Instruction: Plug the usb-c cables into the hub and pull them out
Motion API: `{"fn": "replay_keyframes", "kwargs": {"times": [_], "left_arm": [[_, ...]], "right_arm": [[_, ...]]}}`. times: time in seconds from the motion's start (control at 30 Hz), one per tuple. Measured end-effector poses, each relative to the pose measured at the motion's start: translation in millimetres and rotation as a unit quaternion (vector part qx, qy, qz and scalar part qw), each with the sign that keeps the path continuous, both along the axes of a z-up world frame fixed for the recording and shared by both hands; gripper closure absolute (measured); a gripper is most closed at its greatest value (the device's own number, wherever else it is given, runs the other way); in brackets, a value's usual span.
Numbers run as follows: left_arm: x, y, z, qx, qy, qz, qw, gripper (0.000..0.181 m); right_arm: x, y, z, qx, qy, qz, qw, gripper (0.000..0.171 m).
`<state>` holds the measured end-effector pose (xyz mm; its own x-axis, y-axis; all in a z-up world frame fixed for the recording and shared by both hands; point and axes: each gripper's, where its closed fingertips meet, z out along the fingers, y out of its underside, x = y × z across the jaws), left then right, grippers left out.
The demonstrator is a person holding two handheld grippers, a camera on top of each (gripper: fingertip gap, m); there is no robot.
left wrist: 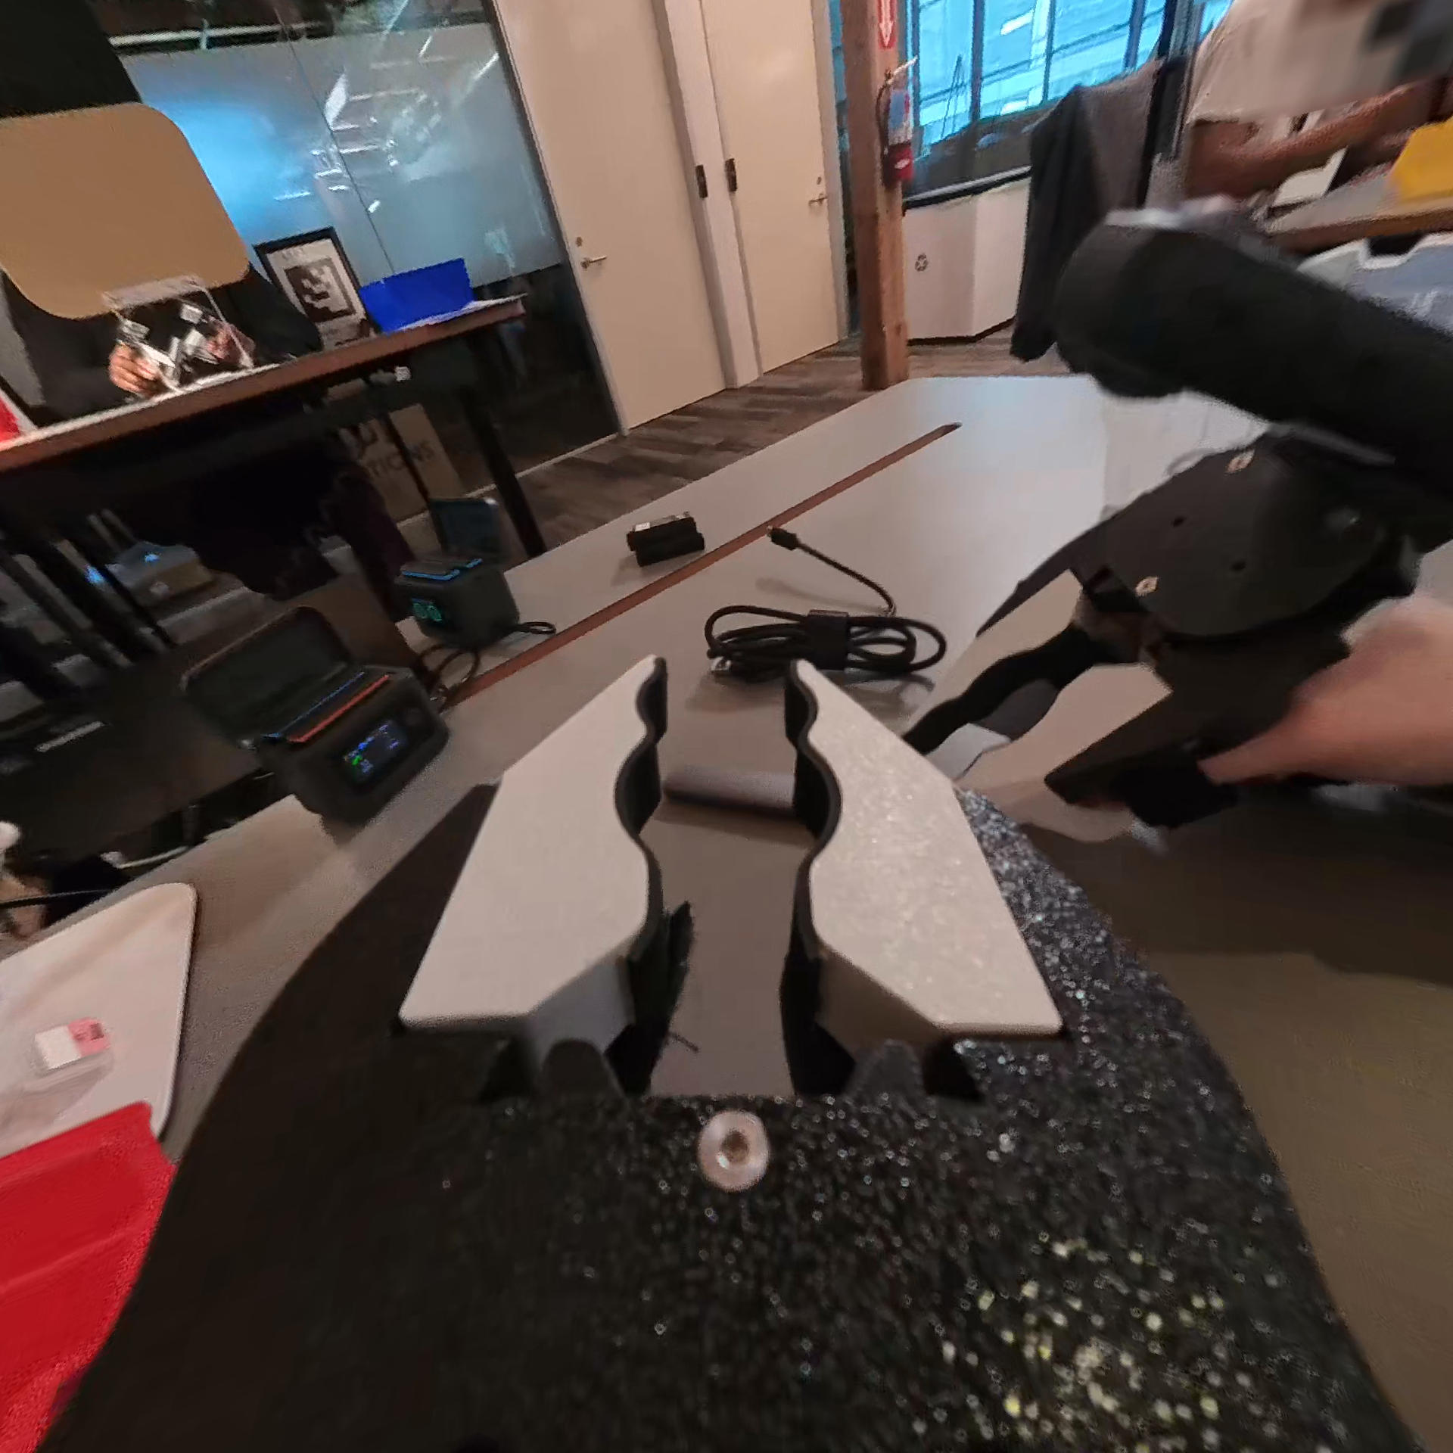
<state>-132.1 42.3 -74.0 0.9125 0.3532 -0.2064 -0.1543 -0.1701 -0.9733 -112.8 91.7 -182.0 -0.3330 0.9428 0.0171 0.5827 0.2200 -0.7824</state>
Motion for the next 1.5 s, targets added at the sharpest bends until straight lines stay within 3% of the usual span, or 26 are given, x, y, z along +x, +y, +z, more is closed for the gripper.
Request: {"fn": "replay_keyframes", "kwargs": {"times": [0.23,0.37,0.47,0.63,0.77,0.83,0.93,1.0,1.13,1.23,1.3,1.37,1.47,1.5], "left_arm": [[-6.4,-7.7,4.8,0.027,-0.037,-0.022,0.999,0.156],[-18.5,-13.4,-3.0,0.026,-0.085,-0.016,0.996,0.145],[-14.1,-10.8,-3.2,0.055,-0.157,-0.065,0.984,0.126],[7.4,1.3,-6.6,0.061,-0.216,-0.153,0.962,0.1],[44.1,6.3,2.1,0.076,-0.232,-0.269,0.932,0.117],[58.9,2.6,13.0,0.102,-0.248,-0.326,0.907,0.133],[65.4,-0.6,16.2,0.105,-0.239,-0.346,0.901,0.151],[69.1,-1.8,18.7,0.111,-0.241,-0.359,0.895,0.152],[77.1,-9.9,33.0,0.166,-0.263,-0.407,0.859,0.17],[75.6,-10.4,30.9,0.167,-0.229,-0.399,0.872,0.174],[79.6,-10.8,31.1,0.16,-0.186,-0.394,0.886,0.173],[85.9,-12.2,32.2,0.155,-0.138,-0.394,0.896,0.173],[92.9,-10.4,25.8,0.121,-0.072,-0.382,0.913,0.173],[94.1,-8.1,20.5,0.1,-0.051,-0.374,0.921,0.174]], "right_arm": [[-7.3,-14.5,-4.3,0.029,-0.023,-0.005,0.999,0.147],[-8.0,-3.5,7.3,0.153,0.052,0.023,0.987,0.149],[-6.8,-0.6,45.0,0.256,0.185,0.048,0.948,0.149],[18.4,-19.3,94.3,0.397,0.367,0.112,0.834,0.15],[35.4,-32.0,107.1,0.461,0.423,0.144,0.767,0.15],[38.5,-34.8,109.6,0.47,0.433,0.149,0.755,0.15],[41.5,-37.3,109.3,0.471,0.441,0.16,0.747,0.15],[45.1,-40.4,111.4,0.47,0.448,0.168,0.742,0.15],[53.7,-47.7,119.3,0.439,0.47,0.18,0.744,0.15],[58.2,-51.9,117.6,0.411,0.472,0.197,0.755,0.15],[58.4,-48.8,119.0,0.356,0.464,0.197,0.787,0.141],[58.9,-46.1,119.5,0.246,0.43,0.208,0.843,0.131],[64.0,-44.1,109.2,0.09,0.333,0.246,0.906,0.135],[64.8,-40.5,102.9,0.073,0.304,0.252,0.916,0.145]]}}
